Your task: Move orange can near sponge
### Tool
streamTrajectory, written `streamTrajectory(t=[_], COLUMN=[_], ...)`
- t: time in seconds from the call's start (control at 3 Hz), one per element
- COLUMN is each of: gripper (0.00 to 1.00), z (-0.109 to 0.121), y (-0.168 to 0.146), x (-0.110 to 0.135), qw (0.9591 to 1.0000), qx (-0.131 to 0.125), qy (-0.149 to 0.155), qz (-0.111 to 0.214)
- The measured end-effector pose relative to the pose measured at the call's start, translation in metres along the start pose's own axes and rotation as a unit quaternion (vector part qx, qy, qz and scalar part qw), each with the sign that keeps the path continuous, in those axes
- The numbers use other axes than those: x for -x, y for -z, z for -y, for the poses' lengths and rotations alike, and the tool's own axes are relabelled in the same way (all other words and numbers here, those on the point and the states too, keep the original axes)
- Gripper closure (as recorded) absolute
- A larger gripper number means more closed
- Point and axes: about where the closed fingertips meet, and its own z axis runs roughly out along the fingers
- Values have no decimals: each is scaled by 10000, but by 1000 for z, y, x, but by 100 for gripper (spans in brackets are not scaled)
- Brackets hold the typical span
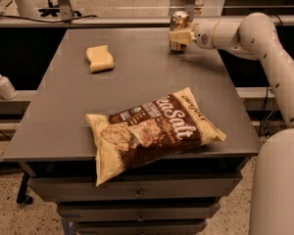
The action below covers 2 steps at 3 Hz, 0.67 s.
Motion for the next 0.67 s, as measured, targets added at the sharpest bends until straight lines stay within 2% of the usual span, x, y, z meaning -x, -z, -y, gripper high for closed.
streamTrajectory(t=[0.33, 0.67], gripper=[88, 100], z=[-21, -55], y=[-5, -22], x=[20, 31], qw=[9995, 9980], qx=[237, 559], qy=[78, 156], qz=[169, 246])
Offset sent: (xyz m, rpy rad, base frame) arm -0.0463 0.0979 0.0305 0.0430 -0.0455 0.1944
